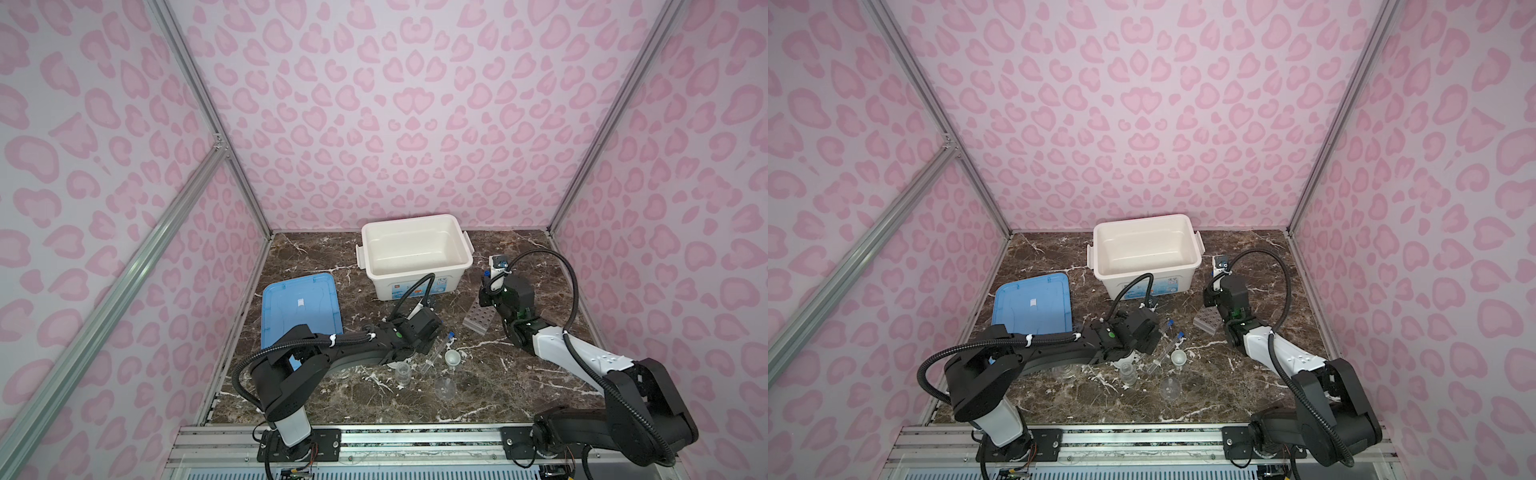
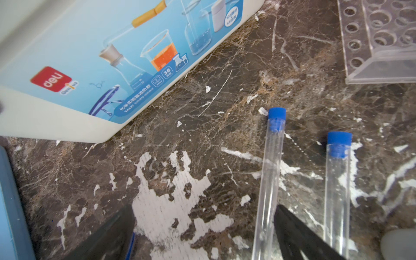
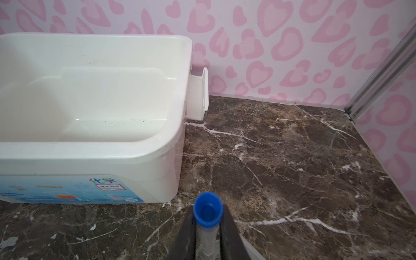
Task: Organize the chemistry lab equipment
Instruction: 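Carry the test tube with the right gripper toward the clear rack, then lower the held tube into a rack hole and open the right gripper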
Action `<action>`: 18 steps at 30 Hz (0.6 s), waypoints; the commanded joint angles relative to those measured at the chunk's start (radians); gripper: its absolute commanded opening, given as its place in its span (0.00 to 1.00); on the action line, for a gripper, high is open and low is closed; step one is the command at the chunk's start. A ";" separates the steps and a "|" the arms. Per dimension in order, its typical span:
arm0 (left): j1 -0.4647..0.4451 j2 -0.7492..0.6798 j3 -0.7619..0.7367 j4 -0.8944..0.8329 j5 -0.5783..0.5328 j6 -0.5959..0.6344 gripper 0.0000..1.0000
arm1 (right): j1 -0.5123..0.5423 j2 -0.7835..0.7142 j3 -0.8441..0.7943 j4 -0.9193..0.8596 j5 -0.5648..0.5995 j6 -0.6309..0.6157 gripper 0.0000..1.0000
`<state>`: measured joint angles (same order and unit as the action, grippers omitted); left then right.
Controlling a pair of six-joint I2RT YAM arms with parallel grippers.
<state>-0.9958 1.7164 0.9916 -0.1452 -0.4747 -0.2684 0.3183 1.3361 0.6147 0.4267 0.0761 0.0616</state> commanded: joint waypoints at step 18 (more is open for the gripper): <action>0.000 0.014 0.007 -0.015 -0.002 -0.011 0.98 | 0.000 0.040 0.015 -0.021 -0.003 0.014 0.22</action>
<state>-0.9958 1.7241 0.9916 -0.1619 -0.4744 -0.2684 0.3180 1.3689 0.6228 0.4141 0.0696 0.0685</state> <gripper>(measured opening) 0.976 0.214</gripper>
